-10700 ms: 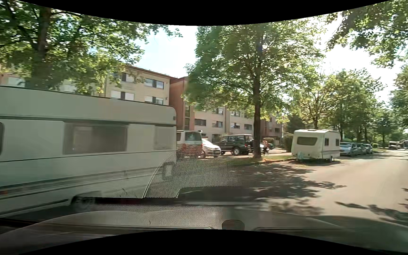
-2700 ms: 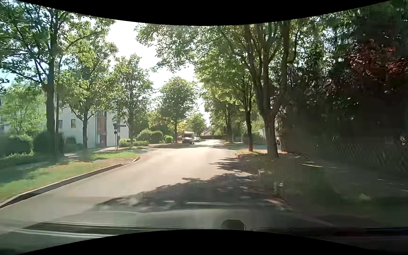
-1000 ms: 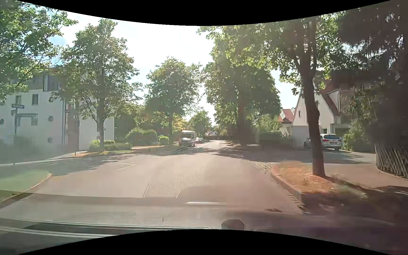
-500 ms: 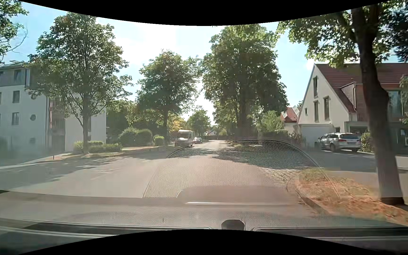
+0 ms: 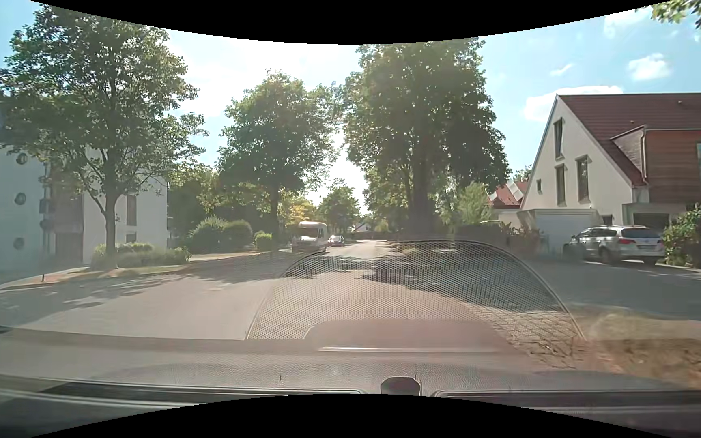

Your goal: Follow the waypoints while adhering to traffic rules and regulations

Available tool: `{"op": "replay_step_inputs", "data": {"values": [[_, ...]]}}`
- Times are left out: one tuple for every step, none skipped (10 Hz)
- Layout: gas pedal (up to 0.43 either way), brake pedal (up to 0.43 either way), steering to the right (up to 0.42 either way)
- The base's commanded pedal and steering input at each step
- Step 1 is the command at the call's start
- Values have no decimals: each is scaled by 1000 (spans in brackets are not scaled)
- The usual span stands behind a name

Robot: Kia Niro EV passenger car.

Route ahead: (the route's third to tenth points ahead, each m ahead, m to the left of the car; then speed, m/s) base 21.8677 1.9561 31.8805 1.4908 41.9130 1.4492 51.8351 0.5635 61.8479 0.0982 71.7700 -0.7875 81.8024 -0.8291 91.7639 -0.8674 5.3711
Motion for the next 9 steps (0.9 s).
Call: {"op": "replay_step_inputs", "data": {"values": [[138,6,9],[138,6,10],[150,6,10],[157,6,10],[157,6,10],[157,6,10],[157,6,10],[157,6,10],[157,6,10]]}}
